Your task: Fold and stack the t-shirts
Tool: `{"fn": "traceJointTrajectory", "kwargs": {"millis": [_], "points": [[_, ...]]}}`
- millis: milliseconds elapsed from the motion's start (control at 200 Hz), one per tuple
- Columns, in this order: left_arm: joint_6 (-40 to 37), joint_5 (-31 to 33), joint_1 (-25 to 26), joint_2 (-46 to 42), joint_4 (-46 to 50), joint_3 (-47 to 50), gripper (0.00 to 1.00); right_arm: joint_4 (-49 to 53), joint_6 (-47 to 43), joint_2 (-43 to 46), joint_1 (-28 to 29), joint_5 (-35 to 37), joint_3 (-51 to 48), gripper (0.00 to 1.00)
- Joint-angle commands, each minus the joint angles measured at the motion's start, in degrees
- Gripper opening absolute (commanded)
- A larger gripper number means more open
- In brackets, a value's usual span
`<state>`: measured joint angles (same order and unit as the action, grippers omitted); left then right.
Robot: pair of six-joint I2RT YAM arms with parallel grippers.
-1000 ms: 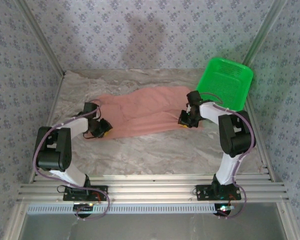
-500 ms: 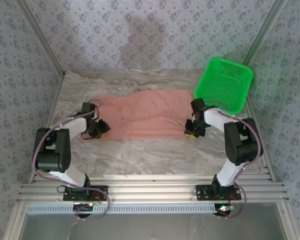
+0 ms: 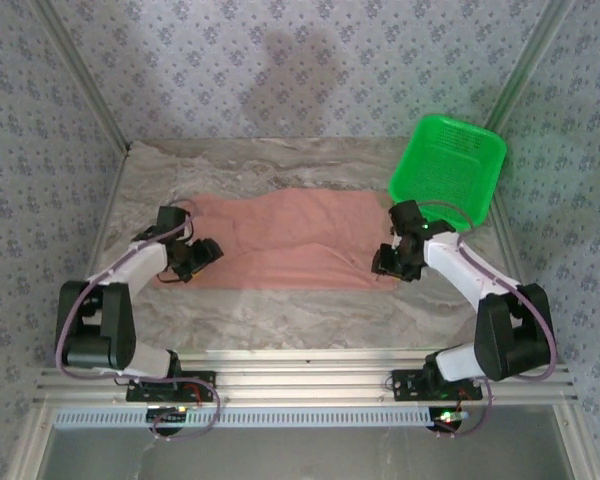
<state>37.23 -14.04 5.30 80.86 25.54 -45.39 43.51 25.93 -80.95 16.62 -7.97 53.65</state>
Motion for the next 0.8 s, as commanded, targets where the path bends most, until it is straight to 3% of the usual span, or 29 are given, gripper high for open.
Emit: {"fn": "traceJointTrajectory", "kwargs": {"millis": [0,155,440,794], "points": [[0.9,-4.0,1.3,-4.2,1.0,-4.9,0.74,4.1,-11.2,-4.3,1.9,-0.6,4.2,0.48],[1.5,-6.2,4.6,-7.4,1.8,-10.2,0.77,9.8,-20.5,-11.0,6.2,6.1,9.1,0.48],[0.8,-4.5,10.2,-14.4,3.4,-14.5,0.78,9.3,-18.2,-17.0,6.3,5.9,10.5,0.46],[0.8,-2.5,10.7,-18.5,7.7,-13.8,0.78,6.5,-15.6,-22.4,5.2,7.1,13.4,0.39]]}}
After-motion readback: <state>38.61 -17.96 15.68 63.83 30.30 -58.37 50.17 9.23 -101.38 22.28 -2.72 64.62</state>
